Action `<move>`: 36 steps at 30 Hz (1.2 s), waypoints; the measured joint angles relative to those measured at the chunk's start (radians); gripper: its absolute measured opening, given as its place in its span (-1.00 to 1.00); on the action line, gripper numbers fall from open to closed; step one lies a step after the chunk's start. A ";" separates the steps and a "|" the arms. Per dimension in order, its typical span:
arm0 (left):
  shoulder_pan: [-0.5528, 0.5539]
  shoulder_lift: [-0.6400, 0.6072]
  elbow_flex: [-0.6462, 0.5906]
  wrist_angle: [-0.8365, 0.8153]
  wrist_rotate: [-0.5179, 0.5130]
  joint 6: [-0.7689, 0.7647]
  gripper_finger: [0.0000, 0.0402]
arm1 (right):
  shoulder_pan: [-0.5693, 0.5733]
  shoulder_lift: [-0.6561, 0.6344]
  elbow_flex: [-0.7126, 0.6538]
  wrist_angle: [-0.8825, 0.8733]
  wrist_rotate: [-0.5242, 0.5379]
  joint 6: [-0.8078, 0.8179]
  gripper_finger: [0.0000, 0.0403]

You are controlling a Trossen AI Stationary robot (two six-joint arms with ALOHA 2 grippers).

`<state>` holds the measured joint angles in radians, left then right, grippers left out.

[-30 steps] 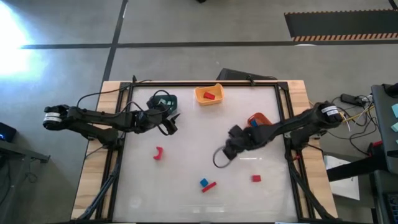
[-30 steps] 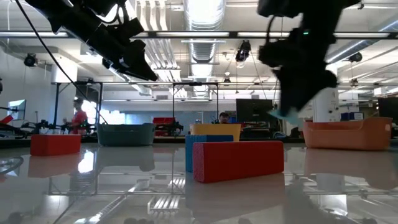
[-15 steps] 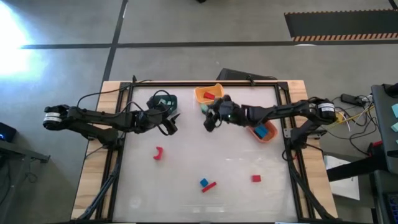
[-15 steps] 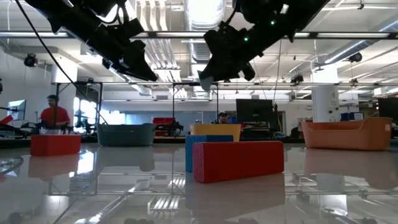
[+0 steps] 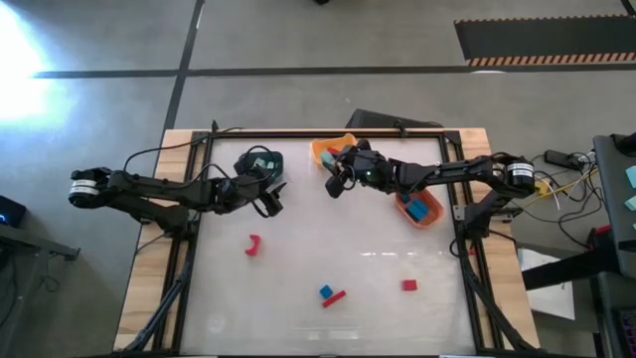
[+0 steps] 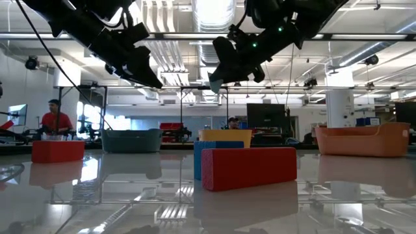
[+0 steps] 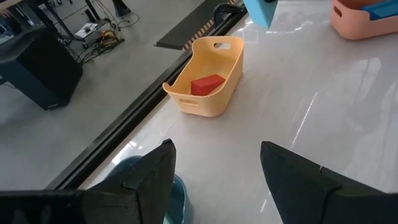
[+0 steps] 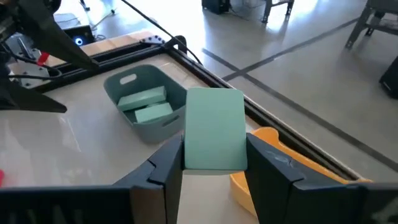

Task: Sort & place blocks by color
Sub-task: Put the light blue block into the blue bin

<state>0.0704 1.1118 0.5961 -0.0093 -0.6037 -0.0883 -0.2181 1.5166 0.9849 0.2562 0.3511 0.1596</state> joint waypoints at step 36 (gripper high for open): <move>-0.001 -0.350 -0.054 0.130 -0.026 0.200 0.09 | -0.069 0.743 0.735 0.084 -0.168 -0.047 -0.31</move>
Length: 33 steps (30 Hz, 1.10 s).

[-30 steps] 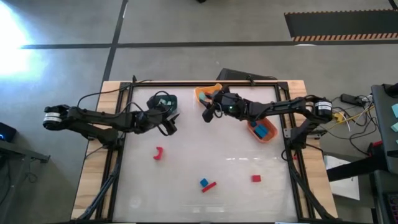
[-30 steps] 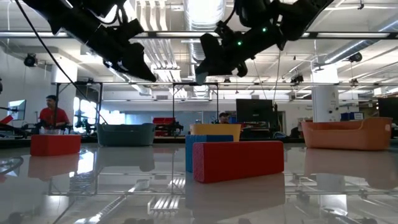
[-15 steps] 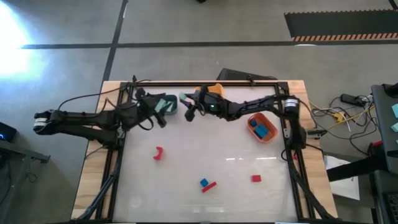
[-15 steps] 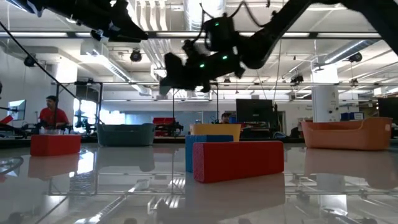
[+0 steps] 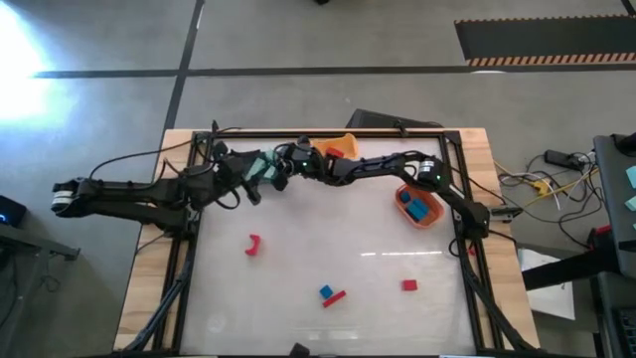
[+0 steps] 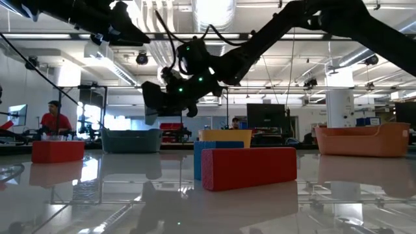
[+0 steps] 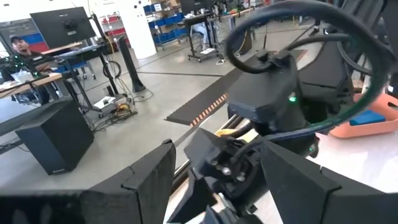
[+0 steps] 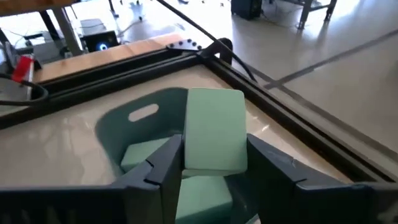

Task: Sort & place blocks by color
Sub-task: Put the light blue block into the blue bin, then put the orange block into the yellow bin

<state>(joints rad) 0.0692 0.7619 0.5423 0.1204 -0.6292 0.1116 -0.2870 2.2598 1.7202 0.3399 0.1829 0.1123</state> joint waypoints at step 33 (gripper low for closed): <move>-0.189 0.163 -0.042 -0.104 0.088 -0.630 0.09 | 0.113 -0.543 -0.259 -0.667 -0.007 -0.135 -0.02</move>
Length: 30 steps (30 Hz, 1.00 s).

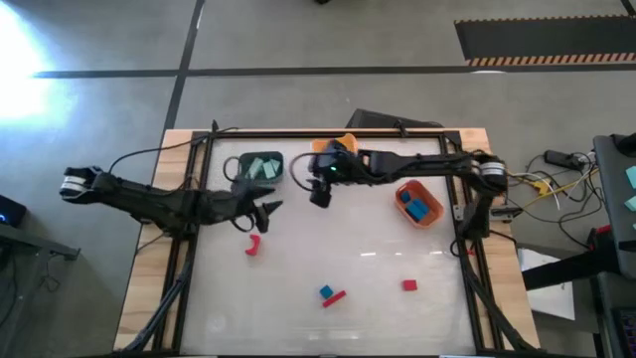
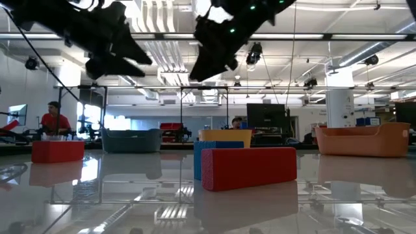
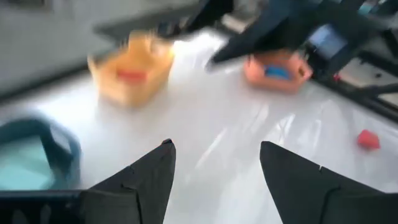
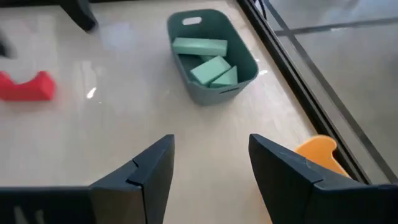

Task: Sort & place blocks by color
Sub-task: Put the orange block into the yellow bin

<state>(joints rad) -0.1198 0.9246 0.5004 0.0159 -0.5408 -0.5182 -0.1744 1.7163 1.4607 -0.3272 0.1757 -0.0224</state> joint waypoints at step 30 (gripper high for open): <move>-0.088 0.562 0.368 -0.897 0.392 -0.755 0.09 | 0.070 -0.420 -0.604 0.483 0.008 0.104 -0.13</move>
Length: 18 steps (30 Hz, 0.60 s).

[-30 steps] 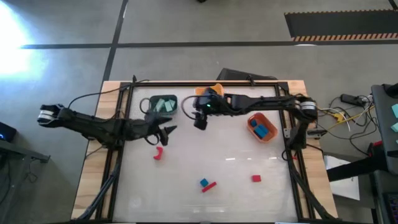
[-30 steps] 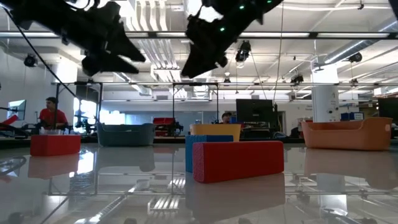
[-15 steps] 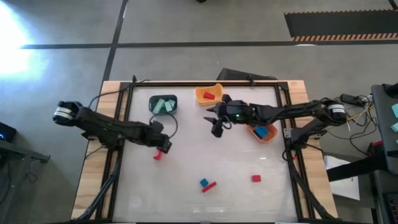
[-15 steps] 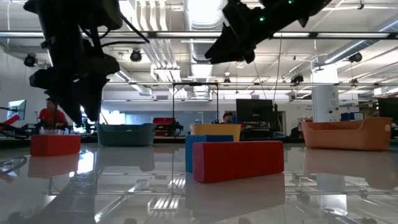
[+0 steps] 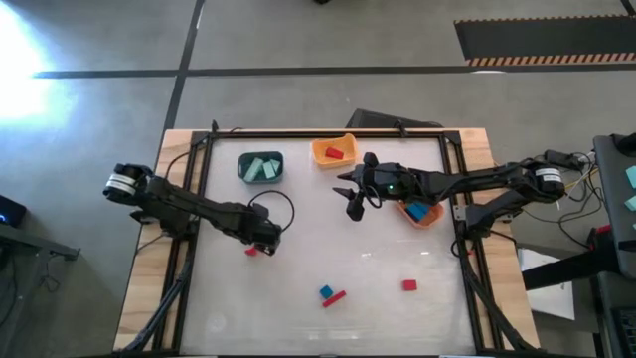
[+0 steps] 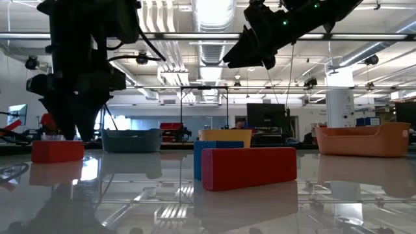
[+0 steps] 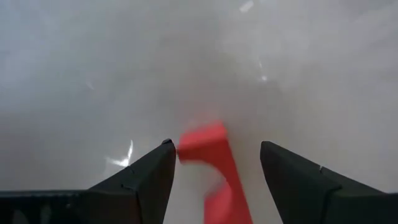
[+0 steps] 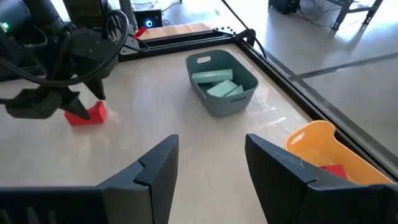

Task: Sort & place blocks by color
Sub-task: Put the orange block into the yellow bin

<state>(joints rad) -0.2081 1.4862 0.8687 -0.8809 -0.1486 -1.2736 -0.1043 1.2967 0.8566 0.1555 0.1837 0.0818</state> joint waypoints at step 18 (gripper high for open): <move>-0.088 -0.010 0.020 -0.044 0.140 -0.103 0.09 | 0.000 0.002 0.000 0.000 0.000 0.015 -0.14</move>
<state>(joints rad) -0.2964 1.4762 0.8889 -0.9253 -0.0090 -1.3763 -0.1040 1.2987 0.8566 0.1555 0.1837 0.0971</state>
